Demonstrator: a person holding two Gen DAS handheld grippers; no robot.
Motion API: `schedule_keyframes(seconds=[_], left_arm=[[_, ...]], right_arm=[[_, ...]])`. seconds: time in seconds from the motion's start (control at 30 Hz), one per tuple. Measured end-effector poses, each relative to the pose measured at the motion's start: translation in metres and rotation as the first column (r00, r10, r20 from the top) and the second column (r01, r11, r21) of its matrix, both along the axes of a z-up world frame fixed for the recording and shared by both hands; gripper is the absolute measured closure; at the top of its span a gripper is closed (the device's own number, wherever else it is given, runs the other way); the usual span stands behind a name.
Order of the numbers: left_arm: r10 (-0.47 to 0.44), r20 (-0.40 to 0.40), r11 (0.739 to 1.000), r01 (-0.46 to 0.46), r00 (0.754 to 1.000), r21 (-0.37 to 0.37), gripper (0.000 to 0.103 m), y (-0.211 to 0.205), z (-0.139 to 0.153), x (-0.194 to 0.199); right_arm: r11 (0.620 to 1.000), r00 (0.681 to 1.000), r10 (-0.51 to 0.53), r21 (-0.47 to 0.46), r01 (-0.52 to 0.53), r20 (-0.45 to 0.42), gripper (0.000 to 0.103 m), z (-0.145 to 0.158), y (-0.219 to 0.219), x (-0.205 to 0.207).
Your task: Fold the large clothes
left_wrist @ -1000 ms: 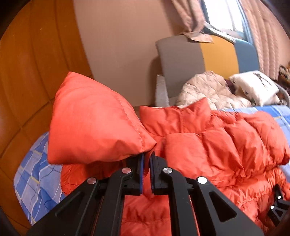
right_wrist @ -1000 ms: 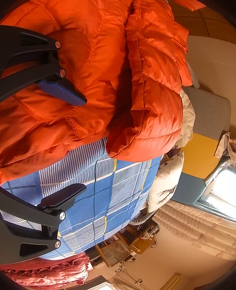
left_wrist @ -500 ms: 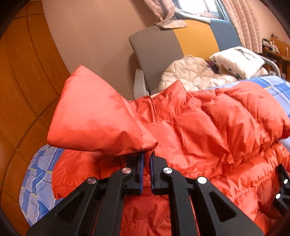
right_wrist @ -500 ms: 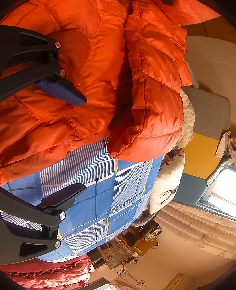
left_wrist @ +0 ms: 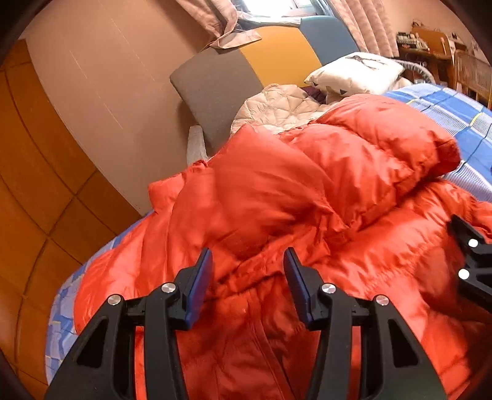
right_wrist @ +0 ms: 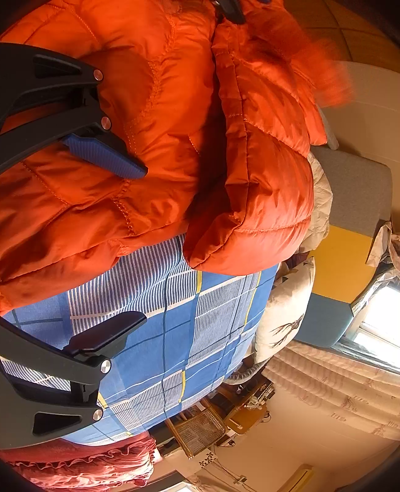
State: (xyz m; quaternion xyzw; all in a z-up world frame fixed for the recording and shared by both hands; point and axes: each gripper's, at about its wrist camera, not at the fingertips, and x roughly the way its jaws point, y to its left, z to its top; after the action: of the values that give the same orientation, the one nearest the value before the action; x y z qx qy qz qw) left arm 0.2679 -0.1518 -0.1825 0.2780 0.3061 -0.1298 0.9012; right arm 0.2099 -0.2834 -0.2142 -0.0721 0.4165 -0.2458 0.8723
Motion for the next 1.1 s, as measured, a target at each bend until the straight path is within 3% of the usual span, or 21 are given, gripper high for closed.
schedule_keyframes(seconds=[0.13,0.27,0.33,0.5,0.7,0.77,0.87,1.0,1.1], left_arm=[[0.041,-0.012,0.998,-0.042,0.999,-0.046,0.055,0.024,0.007,-0.006],[0.163,-0.056,0.975,-0.170,0.985,-0.145,0.055,0.075,0.017,0.006],[0.249,-0.057,0.950,-0.256,0.967,-0.181,0.055,0.106,0.022,0.017],[0.450,-0.087,0.864,-0.458,0.889,-0.210,0.055,0.177,0.018,0.053],[0.546,-0.127,0.811,-0.561,0.828,-0.168,0.053,0.223,-0.005,0.081],[0.556,-0.143,0.804,-0.573,0.819,-0.159,0.053,0.227,-0.014,0.083],[0.544,-0.150,0.803,-0.564,0.826,-0.192,0.051,0.227,-0.019,0.078],[0.509,-0.157,0.808,-0.533,0.846,-0.252,0.040,0.234,-0.008,0.068],[0.511,-0.134,0.802,-0.527,0.849,-0.280,0.038,0.241,0.003,0.055]], right_arm=[[1.000,1.000,0.000,-0.004,0.000,0.000,0.016,0.000,0.001,-0.001],[1.000,1.000,0.001,-0.006,-0.001,0.001,0.016,0.000,0.002,-0.001],[1.000,1.000,0.001,-0.005,-0.001,0.005,0.016,0.001,0.002,-0.001],[1.000,1.000,0.003,-0.021,-0.003,0.003,0.016,0.002,0.005,-0.001],[0.999,1.000,0.003,-0.031,-0.003,0.000,0.016,0.001,0.008,-0.001],[0.999,1.000,0.004,-0.038,-0.004,-0.002,0.016,0.000,0.010,-0.001],[0.999,1.000,0.004,-0.037,-0.004,-0.003,0.016,0.000,0.010,-0.001],[0.999,1.000,0.019,-0.026,-0.018,0.019,0.016,0.009,0.009,-0.006],[0.999,0.997,0.033,-0.023,-0.032,0.069,0.016,0.026,0.011,-0.010]])
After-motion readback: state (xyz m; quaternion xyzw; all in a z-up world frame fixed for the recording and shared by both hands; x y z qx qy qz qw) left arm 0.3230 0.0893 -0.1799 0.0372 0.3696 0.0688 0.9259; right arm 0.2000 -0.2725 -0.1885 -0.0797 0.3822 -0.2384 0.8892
